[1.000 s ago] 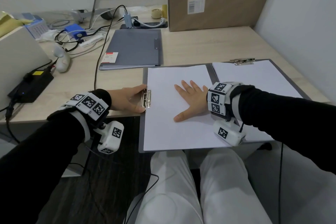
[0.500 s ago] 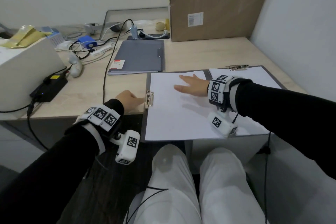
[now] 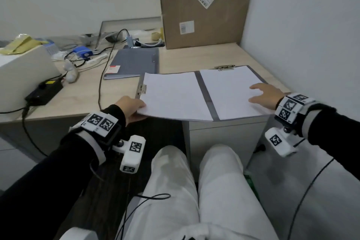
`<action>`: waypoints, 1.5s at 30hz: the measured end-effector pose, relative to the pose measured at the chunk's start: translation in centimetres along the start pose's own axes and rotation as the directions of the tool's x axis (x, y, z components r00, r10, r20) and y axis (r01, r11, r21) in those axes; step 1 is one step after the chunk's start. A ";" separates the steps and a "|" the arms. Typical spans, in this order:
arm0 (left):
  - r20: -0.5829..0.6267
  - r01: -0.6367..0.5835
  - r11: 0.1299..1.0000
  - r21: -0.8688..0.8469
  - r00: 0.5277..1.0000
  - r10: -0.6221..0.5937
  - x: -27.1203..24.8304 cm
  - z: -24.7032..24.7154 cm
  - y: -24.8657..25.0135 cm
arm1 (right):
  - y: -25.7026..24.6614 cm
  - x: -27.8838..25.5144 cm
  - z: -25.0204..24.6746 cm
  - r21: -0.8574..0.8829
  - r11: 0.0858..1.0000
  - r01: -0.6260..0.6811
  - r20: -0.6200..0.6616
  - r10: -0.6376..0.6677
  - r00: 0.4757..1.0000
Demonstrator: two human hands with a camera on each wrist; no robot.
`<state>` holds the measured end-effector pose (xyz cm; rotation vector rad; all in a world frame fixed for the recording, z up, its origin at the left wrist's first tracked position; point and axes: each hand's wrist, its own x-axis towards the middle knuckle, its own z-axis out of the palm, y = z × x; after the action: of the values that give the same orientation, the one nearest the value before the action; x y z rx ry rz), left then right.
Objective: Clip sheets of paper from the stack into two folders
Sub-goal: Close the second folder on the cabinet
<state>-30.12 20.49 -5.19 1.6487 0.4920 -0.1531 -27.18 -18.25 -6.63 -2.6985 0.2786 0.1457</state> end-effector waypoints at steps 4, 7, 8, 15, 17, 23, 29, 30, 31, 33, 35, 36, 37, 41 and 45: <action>-0.032 -0.160 0.980 -0.121 0.987 0.157 -2.0 1.6 2.5 | 4.0 0.7 -0.9 -0.014 0.982 -0.190 0.013 0.191 0.982; -0.006 -0.258 0.954 -0.150 0.966 0.260 -2.5 2.7 4.4 | 5.1 1.0 -1.2 -0.009 0.968 -0.252 0.020 0.252 0.967; 0.012 -0.291 0.945 -0.152 0.955 0.296 -2.7 3.1 4.8 | 5.0 0.9 -1.4 0.004 0.962 -0.272 0.010 0.272 0.962; 0.033 -0.513 0.855 -0.069 0.856 0.516 -4.1 8.3 6.0 | 6.2 1.0 -2.0 0.100 0.924 -0.369 0.047 0.366 0.930; 0.069 -0.536 0.836 -0.115 0.836 0.545 -4.3 9.7 6.2 | 6.1 0.9 -1.8 0.190 0.908 -0.373 0.077 0.364 0.928; 0.279 -0.618 0.780 -0.098 0.736 0.617 -4.9 13.0 7.5 | 5.4 0.6 -1.7 0.542 0.809 -0.229 0.083 0.220 0.972; 0.499 -0.757 0.642 0.120 0.605 0.620 -6.2 19.1 8.2 | 5.3 -0.1 -1.6 0.950 0.251 -0.188 0.152 0.156 0.976; 0.533 -0.781 0.599 0.177 0.588 0.608 -6.3 20.4 8.0 | 5.1 -0.4 -1.7 0.966 0.179 -0.189 0.158 0.173 0.972; 0.561 -0.802 0.552 0.229 0.572 0.599 -6.4 21.5 7.7 | 5.1 -0.6 -1.7 0.972 0.147 -0.186 0.158 0.181 0.971; 0.613 -0.831 0.463 0.310 0.547 0.571 -6.5 23.5 6.9 | 5.1 -1.2 -1.7 0.983 0.080 -0.167 0.152 0.162 0.975; 0.667 -0.843 0.369 0.393 0.537 0.516 -6.7 24.9 6.0 | 5.5 -1.4 -1.5 0.984 0.048 -0.173 0.165 0.127 0.978; 0.689 -0.843 0.316 0.435 0.537 0.487 -6.8 25.5 5.4 | 5.7 -1.4 -1.4 0.982 0.018 -0.189 0.187 0.095 0.978; 0.701 -0.839 0.264 0.475 0.543 0.463 -6.9 26.1 4.8 | 6.0 -1.4 -1.3 0.978 -0.013 -0.210 0.211 0.071 0.975; 0.709 -0.784 0.095 0.613 0.599 0.371 -6.5 27.0 2.7 | 5.9 -1.6 -1.5 0.960 0.001 -0.280 0.279 -0.059 0.958; 0.650 -0.751 0.379 0.541 0.659 0.379 -5.5 25.9 2.3 | 5.1 -1.7 -0.5 0.938 0.164 -0.305 0.300 0.055 0.952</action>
<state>-29.33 -6.11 -4.80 2.4799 -0.6733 -0.2013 -29.90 -22.76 -7.97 -1.2612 0.4401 0.2087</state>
